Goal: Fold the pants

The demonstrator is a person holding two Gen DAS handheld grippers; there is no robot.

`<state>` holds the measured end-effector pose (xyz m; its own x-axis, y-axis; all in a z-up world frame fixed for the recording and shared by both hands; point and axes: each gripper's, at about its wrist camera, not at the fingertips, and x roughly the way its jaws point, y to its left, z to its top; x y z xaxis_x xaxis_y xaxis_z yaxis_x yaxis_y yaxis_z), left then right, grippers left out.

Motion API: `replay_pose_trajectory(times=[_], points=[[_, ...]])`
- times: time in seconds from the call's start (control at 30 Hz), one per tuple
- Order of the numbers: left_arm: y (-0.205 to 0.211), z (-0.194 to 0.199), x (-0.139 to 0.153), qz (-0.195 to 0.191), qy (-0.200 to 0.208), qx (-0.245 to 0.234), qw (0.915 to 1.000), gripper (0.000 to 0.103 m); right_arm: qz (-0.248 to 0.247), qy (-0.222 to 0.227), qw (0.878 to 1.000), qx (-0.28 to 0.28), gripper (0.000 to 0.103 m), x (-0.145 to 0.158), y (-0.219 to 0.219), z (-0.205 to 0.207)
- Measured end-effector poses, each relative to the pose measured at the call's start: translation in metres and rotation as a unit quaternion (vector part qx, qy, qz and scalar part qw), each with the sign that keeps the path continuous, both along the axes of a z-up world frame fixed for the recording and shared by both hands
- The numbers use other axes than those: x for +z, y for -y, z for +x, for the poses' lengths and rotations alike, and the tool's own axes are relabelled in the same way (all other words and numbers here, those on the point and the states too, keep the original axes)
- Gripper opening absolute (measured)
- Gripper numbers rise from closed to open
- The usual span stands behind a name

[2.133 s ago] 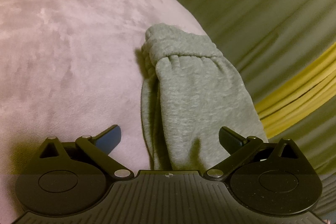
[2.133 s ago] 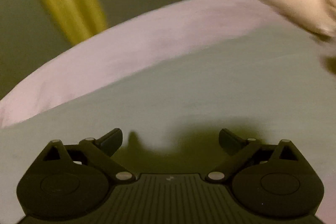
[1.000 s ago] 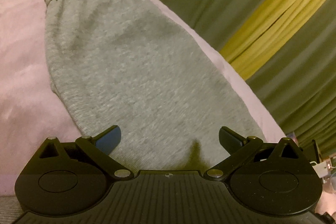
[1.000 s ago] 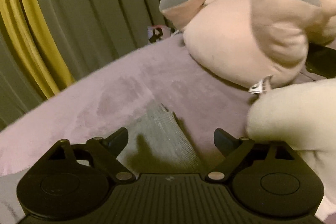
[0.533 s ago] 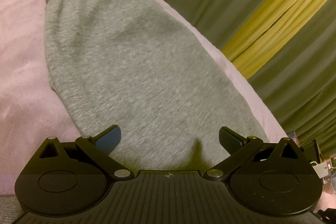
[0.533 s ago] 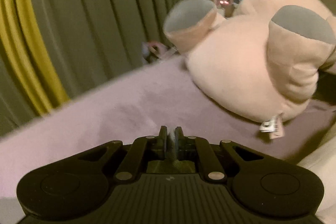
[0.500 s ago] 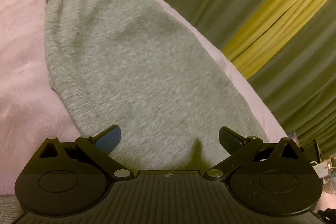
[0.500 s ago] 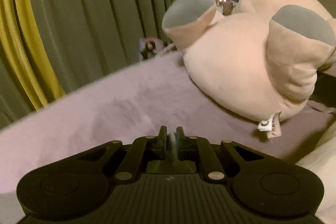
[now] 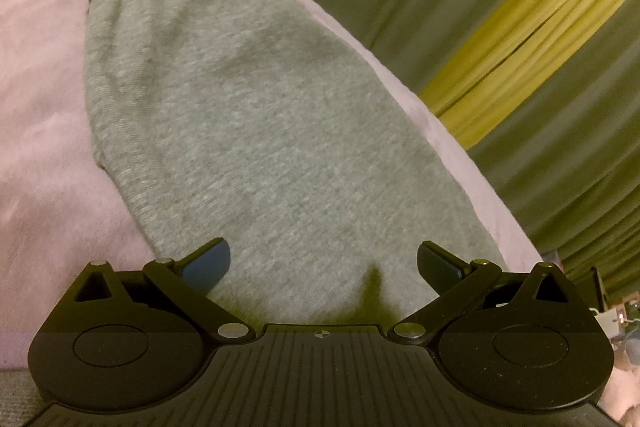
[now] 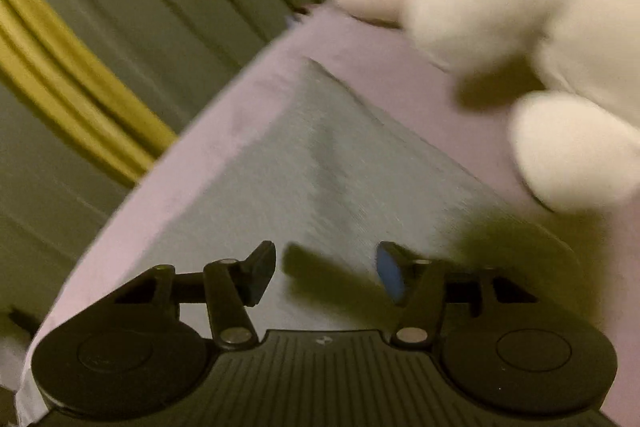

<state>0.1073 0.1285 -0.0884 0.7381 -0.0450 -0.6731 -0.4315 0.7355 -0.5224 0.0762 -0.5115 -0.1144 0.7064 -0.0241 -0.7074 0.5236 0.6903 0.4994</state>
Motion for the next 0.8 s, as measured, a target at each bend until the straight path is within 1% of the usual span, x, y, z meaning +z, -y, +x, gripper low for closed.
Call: replay_pose_trajectory(times=[0.03,0.07,0.1,0.13,0.17,0.2,0.23,0.3,0.4,0.47,0.5,0.53,0.57,0.6,0.63,0.67,0.77,0.8], points=[[0.0,0.0,0.0,0.001,0.0,0.0,1.0,0.103,-0.027,-0.013,1.0,-0.009,0.035,0.003,-0.001,-0.002],[0.001,0.0,0.0,0.002,-0.001,0.0,1.0,0.103,-0.082,-0.038,0.996,-0.024,0.035,0.011,-0.005,-0.003],[0.001,-0.001,0.001,0.003,-0.001,0.0,1.0,0.103,-0.126,-0.056,0.99,-0.042,0.036,0.019,-0.011,-0.008],[0.002,-0.001,0.001,0.005,-0.002,-0.001,1.0,0.103,-0.139,-0.054,0.987,-0.056,0.041,0.026,-0.011,-0.014],[0.002,-0.001,0.001,0.005,-0.002,-0.001,1.0,0.103,-0.138,-0.042,0.987,-0.071,0.059,0.032,-0.01,-0.023],[0.002,-0.001,0.001,0.005,-0.002,-0.001,1.0,0.103,-0.134,-0.028,0.987,-0.088,0.071,0.037,-0.008,-0.034],[0.002,-0.001,0.001,0.004,-0.002,0.0,1.0,0.103,-0.128,-0.021,0.986,-0.109,0.071,0.041,-0.005,-0.047],[0.001,-0.001,0.001,0.002,-0.003,0.0,1.0,0.103,-0.11,-0.017,0.985,-0.128,0.072,0.041,0.004,-0.064],[0.001,-0.001,0.001,0.003,-0.004,-0.002,1.0,0.103,-0.026,-0.015,0.988,-0.149,0.072,0.024,0.021,-0.097],[0.001,-0.001,0.001,0.002,-0.004,-0.001,1.0,0.103,0.026,-0.014,0.985,-0.17,0.072,0.009,0.029,-0.107],[0.001,-0.001,0.001,0.001,-0.003,-0.001,1.0,0.103,0.057,-0.001,0.982,-0.179,0.072,0.0,0.031,-0.117],[0.001,-0.002,0.001,0.0,-0.003,-0.001,1.0,0.103,0.081,0.023,0.978,-0.19,0.072,-0.007,0.034,-0.123],[0.001,-0.001,0.001,0.0,-0.003,-0.001,1.0,0.103,0.09,0.039,0.975,-0.198,0.076,-0.009,0.034,-0.127],[0.001,-0.001,0.001,0.0,-0.003,0.0,1.0,0.103,0.099,0.053,0.974,-0.198,0.084,-0.012,0.035,-0.128],[0.001,-0.001,0.001,0.0,-0.003,-0.001,1.0,0.103,0.105,0.061,0.975,-0.188,0.088,-0.015,0.037,-0.125],[0.001,-0.001,0.001,0.002,-0.004,-0.001,1.0,0.103,0.103,0.063,0.976,-0.183,0.09,-0.015,0.035,-0.124],[0.002,0.0,0.0,0.005,-0.005,-0.002,1.0,0.103,0.088,0.062,0.982,-0.153,0.091,-0.012,0.034,-0.109],[0.002,0.0,0.0,0.005,-0.005,-0.002,1.0,0.103,0.08,0.062,0.984,-0.148,0.095,-0.012,0.032,-0.105]])
